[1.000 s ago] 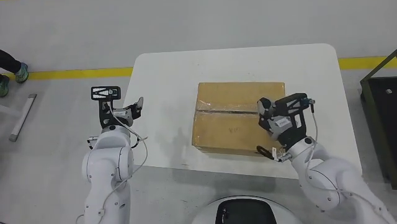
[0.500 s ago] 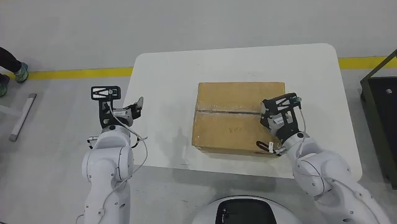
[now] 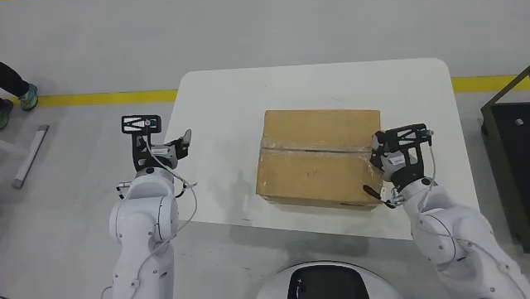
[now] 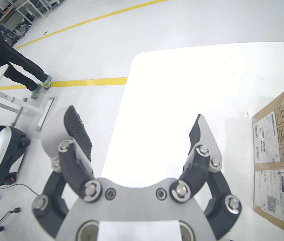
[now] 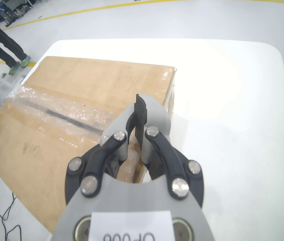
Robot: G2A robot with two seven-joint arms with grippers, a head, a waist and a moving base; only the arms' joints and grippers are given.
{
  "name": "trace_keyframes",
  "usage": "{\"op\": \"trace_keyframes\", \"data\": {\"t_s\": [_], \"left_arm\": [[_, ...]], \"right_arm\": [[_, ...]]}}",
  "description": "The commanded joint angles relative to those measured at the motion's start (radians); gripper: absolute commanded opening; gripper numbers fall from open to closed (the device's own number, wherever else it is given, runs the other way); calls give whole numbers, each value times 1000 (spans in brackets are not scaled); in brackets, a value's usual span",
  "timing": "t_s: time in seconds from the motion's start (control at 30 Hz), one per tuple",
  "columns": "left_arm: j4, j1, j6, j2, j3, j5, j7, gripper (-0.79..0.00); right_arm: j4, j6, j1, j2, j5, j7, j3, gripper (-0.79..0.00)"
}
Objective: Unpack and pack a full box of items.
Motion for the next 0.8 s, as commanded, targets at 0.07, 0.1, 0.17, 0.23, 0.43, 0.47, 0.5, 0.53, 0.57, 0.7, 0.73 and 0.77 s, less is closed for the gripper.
{"op": "trace_keyframes", "data": {"t_s": [0.07,0.1,0.17,0.23,0.43,0.47,0.5,0.53,0.57,0.7,0.73,0.77], "left_arm": [[0,0,0,0,0,0,0,0],[0,0,0,0,0,0,0,0],[0,0,0,0,0,0,0,0],[0,0,0,0,0,0,0,0],[-42,54,24,-5,15,-90,118,0],[-52,65,29,-6,19,-100,141,0],[-60,75,40,-7,22,-110,167,0],[-66,89,54,-9,25,-122,196,0],[-70,103,58,-10,31,-136,221,0],[-84,161,39,-10,43,-147,315,0],[-86,178,29,-10,46,-149,346,0],[-87,196,17,-9,46,-149,371,0]], "right_arm": [[1,-5,1,-1,-3,-2,1,-785],[-2,-5,2,-1,-2,-7,3,-785],[-22,-5,1,-1,0,-24,11,-785],[-63,6,-7,-3,26,-41,24,-785],[-230,-13,-63,7,-90,-22,99,-785],[-256,-18,-80,10,-130,-11,118,-785],[-283,-27,-101,12,-166,2,132,-785],[-298,-35,-123,14,-197,6,148,-785],[-298,-41,-139,15,-200,-12,160,-785],[-298,-82,-236,16,-174,-117,229,-785],[-298,-102,-267,16,-168,-153,246,-785],[-298,-118,-300,17,-157,-185,266,-785]]}}
